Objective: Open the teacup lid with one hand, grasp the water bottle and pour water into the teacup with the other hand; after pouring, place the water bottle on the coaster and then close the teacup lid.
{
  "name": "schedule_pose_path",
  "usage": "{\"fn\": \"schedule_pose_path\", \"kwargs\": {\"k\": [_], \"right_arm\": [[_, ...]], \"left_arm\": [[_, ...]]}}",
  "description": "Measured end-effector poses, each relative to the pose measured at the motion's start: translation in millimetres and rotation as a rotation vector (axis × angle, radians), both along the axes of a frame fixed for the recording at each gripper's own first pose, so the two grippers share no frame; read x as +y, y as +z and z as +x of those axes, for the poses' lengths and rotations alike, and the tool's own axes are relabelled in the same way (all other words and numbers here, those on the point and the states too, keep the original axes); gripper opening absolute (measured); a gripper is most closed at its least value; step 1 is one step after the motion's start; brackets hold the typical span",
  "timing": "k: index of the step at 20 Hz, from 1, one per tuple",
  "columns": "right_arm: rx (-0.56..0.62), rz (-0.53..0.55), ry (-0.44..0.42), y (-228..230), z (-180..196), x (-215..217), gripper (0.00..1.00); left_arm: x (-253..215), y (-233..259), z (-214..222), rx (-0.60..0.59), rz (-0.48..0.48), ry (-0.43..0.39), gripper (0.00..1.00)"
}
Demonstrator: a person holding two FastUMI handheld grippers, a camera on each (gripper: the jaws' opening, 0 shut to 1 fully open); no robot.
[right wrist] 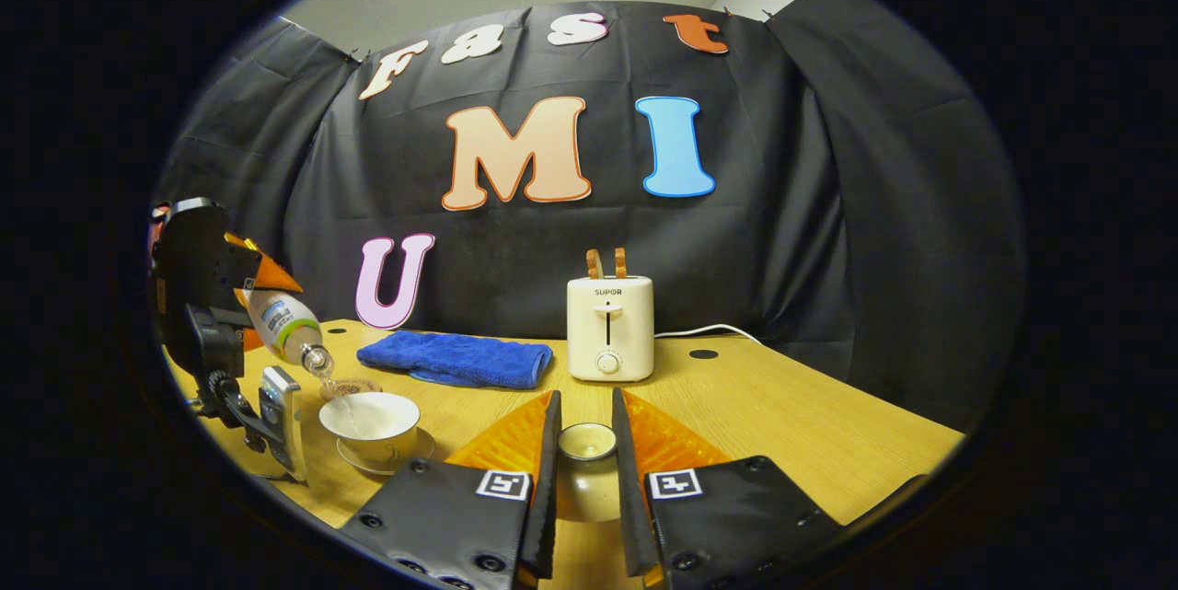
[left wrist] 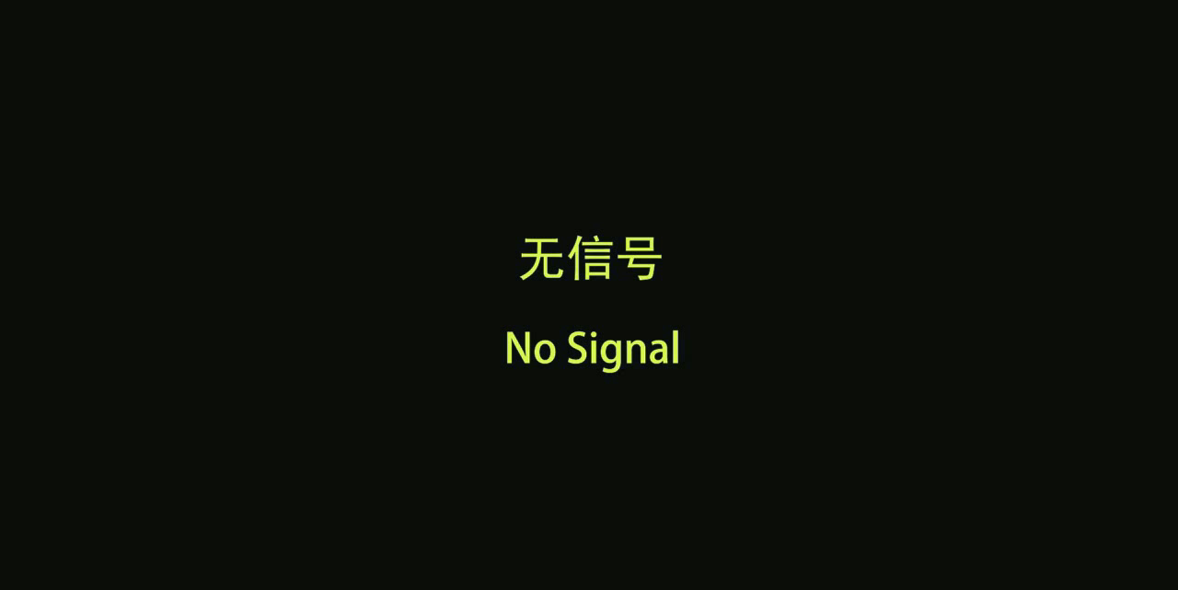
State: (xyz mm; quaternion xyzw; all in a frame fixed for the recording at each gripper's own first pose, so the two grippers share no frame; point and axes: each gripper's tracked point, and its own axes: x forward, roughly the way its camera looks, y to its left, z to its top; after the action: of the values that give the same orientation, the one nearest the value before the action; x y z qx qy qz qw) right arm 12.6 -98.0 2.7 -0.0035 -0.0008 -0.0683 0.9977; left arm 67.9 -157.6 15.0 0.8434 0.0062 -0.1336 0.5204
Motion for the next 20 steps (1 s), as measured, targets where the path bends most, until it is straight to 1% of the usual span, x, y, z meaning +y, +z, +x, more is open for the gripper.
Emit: {"fn": "schedule_pose_path", "kwargs": {"k": [5,7,14,20], "right_arm": [[0.0,0.0,0.0,0,0,0,0.33],[0.0,0.0,0.0,0,0,0,0.33],[0.001,0.0,0.001,0,0,0,0.33],[0.001,0.0,0.0,0,0,-1,0.33]], "left_arm": [[-4,15,-1,-0.021,0.056,-0.006,0.5],[-12,24,-1,-0.046,0.084,-0.027,0.5],[-27,45,-2,-0.079,0.15,-0.061,0.5],[-31,51,-5,-0.092,0.217,-0.066,0.51]]}}
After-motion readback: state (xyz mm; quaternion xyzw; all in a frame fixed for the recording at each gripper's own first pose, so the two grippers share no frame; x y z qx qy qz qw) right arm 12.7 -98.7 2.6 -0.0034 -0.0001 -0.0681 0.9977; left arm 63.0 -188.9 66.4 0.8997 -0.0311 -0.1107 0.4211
